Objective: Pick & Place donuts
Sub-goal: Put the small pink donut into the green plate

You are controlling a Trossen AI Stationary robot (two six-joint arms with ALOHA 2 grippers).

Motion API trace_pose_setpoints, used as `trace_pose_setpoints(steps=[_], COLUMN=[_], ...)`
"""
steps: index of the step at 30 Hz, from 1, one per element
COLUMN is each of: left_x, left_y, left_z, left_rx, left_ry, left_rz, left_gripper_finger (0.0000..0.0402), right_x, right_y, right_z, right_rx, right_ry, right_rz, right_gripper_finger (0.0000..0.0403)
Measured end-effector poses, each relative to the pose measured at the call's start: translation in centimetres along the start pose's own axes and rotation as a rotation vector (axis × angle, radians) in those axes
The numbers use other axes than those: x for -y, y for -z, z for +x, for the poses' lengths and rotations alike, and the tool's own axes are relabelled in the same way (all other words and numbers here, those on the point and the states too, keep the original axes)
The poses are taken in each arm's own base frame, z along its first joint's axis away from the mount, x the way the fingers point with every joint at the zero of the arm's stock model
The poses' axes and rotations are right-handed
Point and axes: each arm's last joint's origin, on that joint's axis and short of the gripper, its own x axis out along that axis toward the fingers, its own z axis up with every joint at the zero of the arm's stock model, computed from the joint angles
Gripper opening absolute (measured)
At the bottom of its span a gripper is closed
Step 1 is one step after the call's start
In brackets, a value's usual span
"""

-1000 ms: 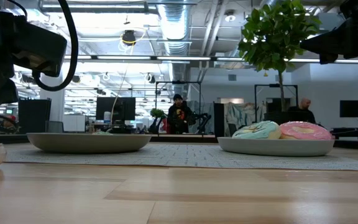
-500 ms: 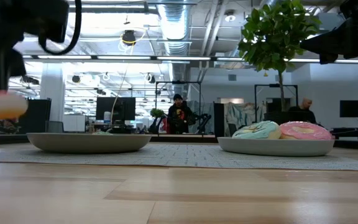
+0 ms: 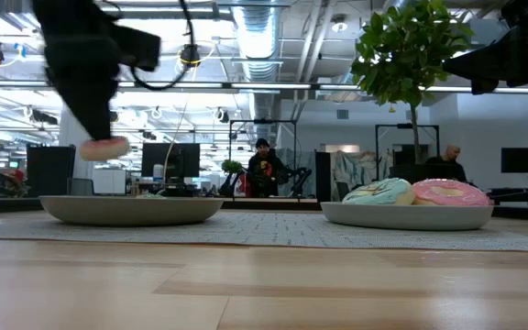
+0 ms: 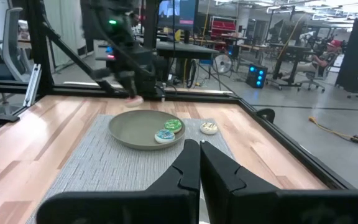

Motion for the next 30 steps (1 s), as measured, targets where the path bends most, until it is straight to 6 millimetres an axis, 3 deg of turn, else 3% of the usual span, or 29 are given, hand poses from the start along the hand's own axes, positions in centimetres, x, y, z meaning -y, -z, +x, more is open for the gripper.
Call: trace_pose_setpoints(steps=[8, 16, 30], left_x=[-3.1, -3.9, -4.6], left_y=[-2.0, -0.1, 0.5], left_z=[1.4, 4.1, 6.3], left_rx=[-0.064, -0.122, -0.088], left_ry=[-0.059, -0.043, 0.013], left_rz=[0.031, 0.002, -0.036], left_gripper_finger=[0.0051, 0.0051, 0.0051], right_x=[0.0, 0.0, 0.0], right_y=[0.1, 0.2, 0.2], right_z=[0.0, 0.0, 0.0], right_rx=[-0.008, -0.021, -0.020], right_ry=[-0.001, -0.003, -0.002], right_rz=[-0.003, -0.007, -0.007], right_gripper_finger=[0.0001, 0.0001, 0.0001])
